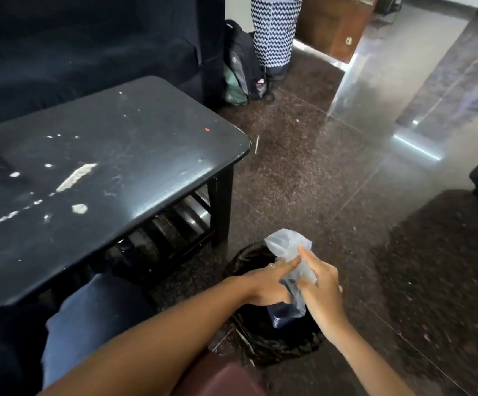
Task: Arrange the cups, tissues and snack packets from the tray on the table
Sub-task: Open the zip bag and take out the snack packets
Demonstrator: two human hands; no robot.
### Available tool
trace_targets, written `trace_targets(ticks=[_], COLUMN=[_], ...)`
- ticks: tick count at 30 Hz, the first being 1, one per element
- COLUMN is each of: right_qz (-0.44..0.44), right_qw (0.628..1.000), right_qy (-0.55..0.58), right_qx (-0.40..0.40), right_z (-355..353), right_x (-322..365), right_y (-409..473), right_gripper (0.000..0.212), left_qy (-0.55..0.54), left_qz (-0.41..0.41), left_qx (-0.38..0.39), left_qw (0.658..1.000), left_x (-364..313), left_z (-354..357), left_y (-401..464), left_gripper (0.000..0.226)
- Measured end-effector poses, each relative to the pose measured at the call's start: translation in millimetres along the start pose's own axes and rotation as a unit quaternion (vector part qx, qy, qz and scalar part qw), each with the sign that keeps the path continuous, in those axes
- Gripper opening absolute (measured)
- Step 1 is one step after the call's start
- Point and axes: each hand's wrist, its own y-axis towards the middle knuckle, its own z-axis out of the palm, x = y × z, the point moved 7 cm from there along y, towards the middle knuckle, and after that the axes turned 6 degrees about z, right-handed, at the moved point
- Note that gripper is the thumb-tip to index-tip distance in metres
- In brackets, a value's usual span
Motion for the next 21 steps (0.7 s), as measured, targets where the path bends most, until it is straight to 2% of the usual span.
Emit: trace_targets(ticks=[4,6,9,16,21], right_qz=[-0.011,-0.020,0.022,0.155,0.214], right_qw=[0.995,0.987,0.972,0.913,0.875], right_qy=[-0.096,-0.152,-0.215,-0.303,-0.358], right_qx=[0.002,0.038,0.088,0.223,0.247], right_z=[35,58,91,145,149], right_x=[-30,-49,-84,-139,-155], right_y=[-7,-5,3,30,40], right_gripper=[0.060,0.054,0.053,0.063,0.066], left_qy=[0.143,0.218,0.294,0.319,0.315], left_qz=[-0.050,-0.083,-0.137,-0.165,-0.163], left_qx=[0.096,0.136,0.185,0.179,0.162], left_qw=[0.984,0.963,0.928,0.916,0.921], left_x=[31,49,72,91,92], left_z=[19,26,29,27,26], left_y=[19,25,28,28,27], left_gripper=[0.088,0.079,0.076,0.068,0.069])
